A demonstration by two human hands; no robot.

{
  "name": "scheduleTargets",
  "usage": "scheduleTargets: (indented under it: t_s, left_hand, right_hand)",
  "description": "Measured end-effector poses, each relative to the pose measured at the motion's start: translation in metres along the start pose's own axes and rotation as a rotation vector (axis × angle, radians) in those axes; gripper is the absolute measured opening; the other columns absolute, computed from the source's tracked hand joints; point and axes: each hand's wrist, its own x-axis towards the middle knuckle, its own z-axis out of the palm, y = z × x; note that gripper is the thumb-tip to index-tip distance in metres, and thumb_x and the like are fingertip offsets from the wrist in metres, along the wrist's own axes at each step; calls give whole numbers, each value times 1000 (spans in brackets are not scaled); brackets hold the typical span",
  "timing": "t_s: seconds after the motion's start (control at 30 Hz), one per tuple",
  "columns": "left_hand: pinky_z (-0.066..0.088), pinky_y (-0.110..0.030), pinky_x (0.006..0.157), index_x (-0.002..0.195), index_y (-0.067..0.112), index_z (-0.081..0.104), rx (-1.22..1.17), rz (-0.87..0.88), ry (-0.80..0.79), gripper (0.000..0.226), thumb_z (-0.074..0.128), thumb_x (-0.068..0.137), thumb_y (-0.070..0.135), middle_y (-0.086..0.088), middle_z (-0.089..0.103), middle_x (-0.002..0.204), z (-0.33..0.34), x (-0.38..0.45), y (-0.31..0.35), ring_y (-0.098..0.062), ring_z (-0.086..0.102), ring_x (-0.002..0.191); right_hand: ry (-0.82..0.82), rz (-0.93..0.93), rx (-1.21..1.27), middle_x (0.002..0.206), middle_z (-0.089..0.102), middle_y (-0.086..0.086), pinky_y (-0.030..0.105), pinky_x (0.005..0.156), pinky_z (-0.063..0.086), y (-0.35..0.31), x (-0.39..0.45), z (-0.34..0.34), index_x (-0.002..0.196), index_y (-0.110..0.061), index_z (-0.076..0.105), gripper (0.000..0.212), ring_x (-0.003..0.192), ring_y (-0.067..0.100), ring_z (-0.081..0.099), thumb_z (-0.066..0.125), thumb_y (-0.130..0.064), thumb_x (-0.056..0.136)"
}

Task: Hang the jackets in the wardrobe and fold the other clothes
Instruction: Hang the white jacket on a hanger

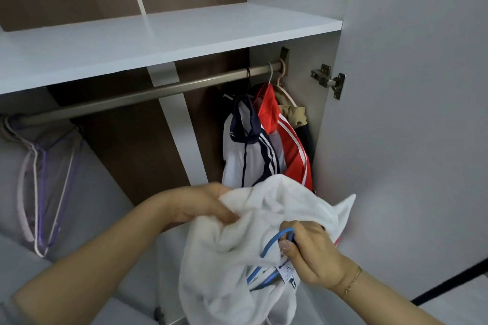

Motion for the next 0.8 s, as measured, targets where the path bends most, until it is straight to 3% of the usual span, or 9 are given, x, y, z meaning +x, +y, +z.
scheduleTargets:
  t_s: [0.07,0.13,0.2,0.3,0.43,0.5,0.57,0.67,0.8]
  left_hand:
    - [48,-25,61,82,16,68,571,-2,521,8,68,81,9,0,69,83,-25,11,2,-20,65,80]
    - [39,-29,57,81,17,57,806,38,1002,10,58,85,8,-3,61,80,-45,11,2,-26,60,72]
    - [34,-29,54,87,16,51,858,85,1161,9,54,89,8,-3,56,80,-46,12,-2,-24,54,62]
    - [31,-25,52,93,21,57,1117,253,925,9,58,87,15,4,56,86,-36,17,0,-17,56,68]
    - [34,-19,53,95,24,58,842,378,1139,18,61,85,10,8,58,87,-63,7,17,-17,60,73]
    - [47,-26,84,133,23,48,740,12,560,50,65,88,10,2,54,127,-66,11,9,-25,55,119]
    - [34,-22,110,153,30,20,408,-234,71,81,69,89,23,8,31,153,-50,11,0,-11,33,141]
    - [41,-4,91,129,57,36,106,18,144,46,60,91,45,31,43,133,-33,-11,-21,21,47,115]
    - [45,-6,75,119,50,53,211,-70,230,36,47,87,65,28,59,114,6,-57,-69,12,60,99]
  right_hand:
    - [1,-27,17,66,54,-1,20,52,35,2,2,1,86,-19,42,29,54,11,41,27,-33,106]
    - [11,-69,46,67,56,1,20,53,36,3,5,2,87,-18,43,27,55,13,43,28,-31,106]
    - [3,-58,73,68,55,0,22,52,37,4,12,3,88,-18,43,26,55,13,43,29,-31,106]
    - [4,69,42,65,46,-14,24,50,38,9,24,0,90,-30,40,18,52,6,40,30,-34,104]
    - [-118,110,33,62,50,-6,26,51,34,13,19,3,89,-37,33,13,51,12,40,34,-29,100]
    - [-179,78,24,63,49,-9,25,51,33,9,20,12,91,-33,34,10,51,12,40,34,-28,100]
    - [-228,81,34,65,46,-13,28,51,37,9,25,19,91,-33,32,12,51,9,41,36,-28,101]
    - [-204,183,119,60,44,-12,27,49,39,11,32,25,87,-35,34,19,50,8,43,42,-27,102]
    - [-39,454,313,55,43,-5,43,52,38,15,55,26,78,-24,40,24,51,15,40,46,-22,101]
